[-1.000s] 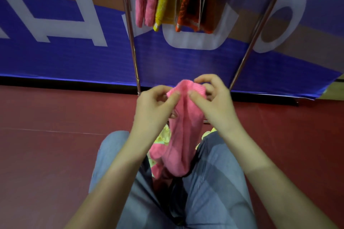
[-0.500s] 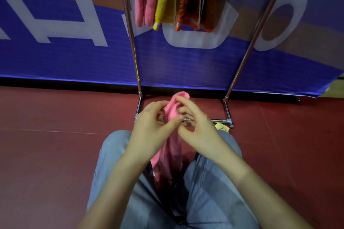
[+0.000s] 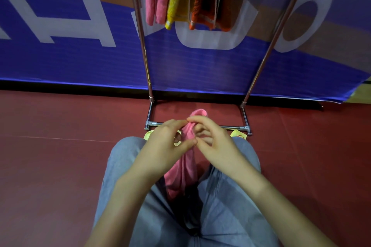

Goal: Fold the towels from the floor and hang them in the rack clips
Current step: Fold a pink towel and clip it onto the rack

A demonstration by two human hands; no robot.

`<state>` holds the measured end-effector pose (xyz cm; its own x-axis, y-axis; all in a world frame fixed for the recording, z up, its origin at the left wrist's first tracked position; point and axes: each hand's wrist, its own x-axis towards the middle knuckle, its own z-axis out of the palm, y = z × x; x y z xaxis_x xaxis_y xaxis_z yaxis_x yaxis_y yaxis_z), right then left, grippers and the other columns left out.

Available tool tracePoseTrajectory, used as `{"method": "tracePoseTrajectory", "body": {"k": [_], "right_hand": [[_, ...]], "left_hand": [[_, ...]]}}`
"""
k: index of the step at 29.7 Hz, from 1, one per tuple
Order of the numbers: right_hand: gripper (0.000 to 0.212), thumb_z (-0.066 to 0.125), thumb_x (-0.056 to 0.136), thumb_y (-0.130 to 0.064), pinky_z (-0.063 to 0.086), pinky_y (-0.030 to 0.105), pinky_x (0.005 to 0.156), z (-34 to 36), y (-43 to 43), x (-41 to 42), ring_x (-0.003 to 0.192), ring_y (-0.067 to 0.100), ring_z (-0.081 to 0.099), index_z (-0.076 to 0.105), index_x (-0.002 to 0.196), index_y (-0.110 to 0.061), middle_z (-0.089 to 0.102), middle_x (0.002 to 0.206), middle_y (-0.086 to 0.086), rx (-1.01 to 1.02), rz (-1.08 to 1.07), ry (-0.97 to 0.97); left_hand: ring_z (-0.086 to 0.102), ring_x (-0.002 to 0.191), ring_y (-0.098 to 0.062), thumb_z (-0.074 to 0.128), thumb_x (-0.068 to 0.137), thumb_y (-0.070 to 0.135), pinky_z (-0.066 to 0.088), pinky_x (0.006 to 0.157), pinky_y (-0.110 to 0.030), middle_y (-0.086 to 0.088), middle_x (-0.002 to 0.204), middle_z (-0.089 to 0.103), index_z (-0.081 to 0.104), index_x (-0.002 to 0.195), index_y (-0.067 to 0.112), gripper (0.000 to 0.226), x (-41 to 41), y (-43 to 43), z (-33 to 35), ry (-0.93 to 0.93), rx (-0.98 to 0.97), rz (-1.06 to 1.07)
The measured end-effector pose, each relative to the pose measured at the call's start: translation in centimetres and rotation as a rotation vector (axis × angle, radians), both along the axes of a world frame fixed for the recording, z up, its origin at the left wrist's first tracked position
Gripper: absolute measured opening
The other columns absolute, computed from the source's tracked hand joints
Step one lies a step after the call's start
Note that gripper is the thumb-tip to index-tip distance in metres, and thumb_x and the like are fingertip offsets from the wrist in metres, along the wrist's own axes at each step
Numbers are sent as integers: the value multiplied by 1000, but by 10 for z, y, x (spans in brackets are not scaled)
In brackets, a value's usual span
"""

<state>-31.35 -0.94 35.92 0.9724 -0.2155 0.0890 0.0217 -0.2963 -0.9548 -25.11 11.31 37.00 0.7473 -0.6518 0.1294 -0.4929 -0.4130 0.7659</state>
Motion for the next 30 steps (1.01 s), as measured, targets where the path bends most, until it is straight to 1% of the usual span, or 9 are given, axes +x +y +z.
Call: {"method": "tracePoseTrajectory", "body": {"k": [4,9,12,15,19,22,25,27,30], "right_hand": [[54,37,83,16,47,13,74,-7,1,-1,73,0,54,50,103,-32,48,82,-10,-19,1,-13],[62,32,81,19,49,11,76,-11,2,-4,76,1,57,49,100,-38,52,81,-7,32,35,-5],[57,41,81,16,45,10,71,-11,-1,-7,73,3,55,48,100,-38,54,78,-6,24,30,-10],[47,54,82,7,42,10,64,-9,-10,-11,69,3,50,48,97,-37,53,75,-6,-9,-5,-14],[31,63,79,-6,39,12,60,-6,-26,-13,63,10,48,54,87,-35,52,72,-2,-161,-27,-4],[14,66,75,-19,44,22,70,-5,-37,-11,73,13,52,61,85,-27,51,81,-3,-333,-18,2],[11,64,74,-27,46,30,83,4,-47,-6,85,12,55,55,81,-28,52,87,-7,-409,23,-5],[15,63,76,-25,49,32,79,17,-48,0,80,9,57,49,78,-31,56,82,-8,-412,30,-45],[20,62,76,-16,41,10,67,52,-47,10,66,-5,49,49,77,-32,52,70,-14,-258,-35,-234]], "left_hand": [[60,80,-26,65,81,17,50,79,-45,-12,94,63,60,114,11,34,1,2,-3,-9,0,2],[61,85,-25,47,84,26,50,79,-45,-9,96,65,62,111,12,34,3,3,-6,-23,35,-29],[58,106,-27,48,90,18,46,92,-40,-11,111,65,59,117,9,30,4,5,-8,-30,58,-51],[54,117,-25,41,87,26,43,97,-38,-10,120,63,57,121,10,40,4,9,-7,-34,86,-61],[57,109,-19,36,79,31,39,89,-20,-4,115,64,58,118,12,48,4,14,0,-79,85,-72],[55,95,-13,36,79,30,30,73,-2,3,102,60,59,113,11,46,4,14,5,-112,89,-92],[57,96,-22,36,81,29,29,72,-10,-3,101,61,59,109,8,43,12,12,11,-179,101,-100],[57,94,-23,36,83,30,30,71,-16,-3,95,59,59,107,9,39,19,10,23,-247,84,-75],[52,83,-12,38,87,26,34,70,-18,4,87,53,59,103,10,31,25,5,56,-320,-74,-16]]}}
